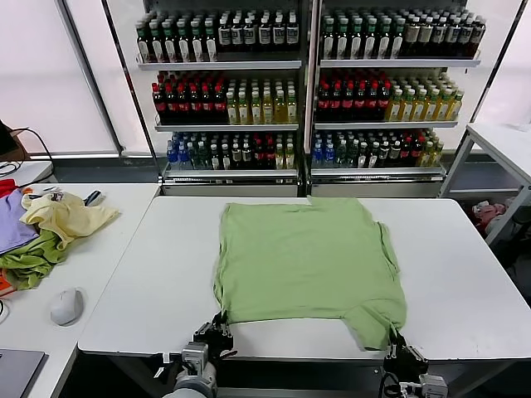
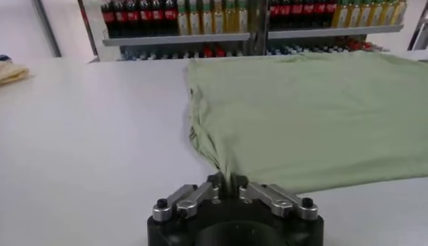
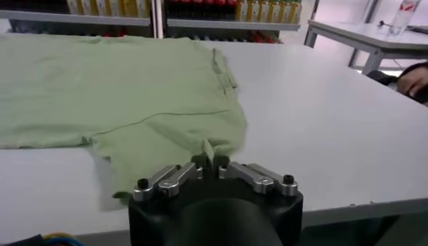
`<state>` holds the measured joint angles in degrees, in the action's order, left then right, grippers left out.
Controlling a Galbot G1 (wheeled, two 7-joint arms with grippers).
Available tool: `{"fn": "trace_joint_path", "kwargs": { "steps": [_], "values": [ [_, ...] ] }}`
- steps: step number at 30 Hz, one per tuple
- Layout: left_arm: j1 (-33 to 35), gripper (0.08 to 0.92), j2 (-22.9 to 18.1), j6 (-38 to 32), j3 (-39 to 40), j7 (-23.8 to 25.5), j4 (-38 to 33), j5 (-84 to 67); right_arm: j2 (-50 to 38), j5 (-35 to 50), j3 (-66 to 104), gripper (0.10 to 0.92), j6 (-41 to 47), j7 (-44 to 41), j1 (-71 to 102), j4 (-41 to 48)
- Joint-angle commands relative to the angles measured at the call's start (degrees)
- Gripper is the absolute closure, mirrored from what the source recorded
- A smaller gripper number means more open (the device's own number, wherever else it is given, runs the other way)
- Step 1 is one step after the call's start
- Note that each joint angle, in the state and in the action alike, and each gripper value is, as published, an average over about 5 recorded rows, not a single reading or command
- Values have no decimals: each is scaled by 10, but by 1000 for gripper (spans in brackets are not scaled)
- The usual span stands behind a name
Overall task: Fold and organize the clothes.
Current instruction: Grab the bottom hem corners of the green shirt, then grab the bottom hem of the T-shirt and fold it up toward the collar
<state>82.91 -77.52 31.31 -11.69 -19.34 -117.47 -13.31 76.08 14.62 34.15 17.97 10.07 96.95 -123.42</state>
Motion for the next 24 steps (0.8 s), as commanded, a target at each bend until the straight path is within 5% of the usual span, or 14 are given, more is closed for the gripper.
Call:
{"fn": "trace_joint_path", "kwargs": {
  "steps": [1,11,24],
  "values": [
    [-1,889,13,-54,-11,8,-48,-36,-4,3,2,893,-27,-6,-4,-18],
    [-46,889,52,-61,-23,18,-65,-77,-46,29,23,893,-31,-12,-68,-18],
    [-168,889,67,-44,6,15,51,-74,-100,38,-6,893,-8,-10,-238,101]
  ]
}}
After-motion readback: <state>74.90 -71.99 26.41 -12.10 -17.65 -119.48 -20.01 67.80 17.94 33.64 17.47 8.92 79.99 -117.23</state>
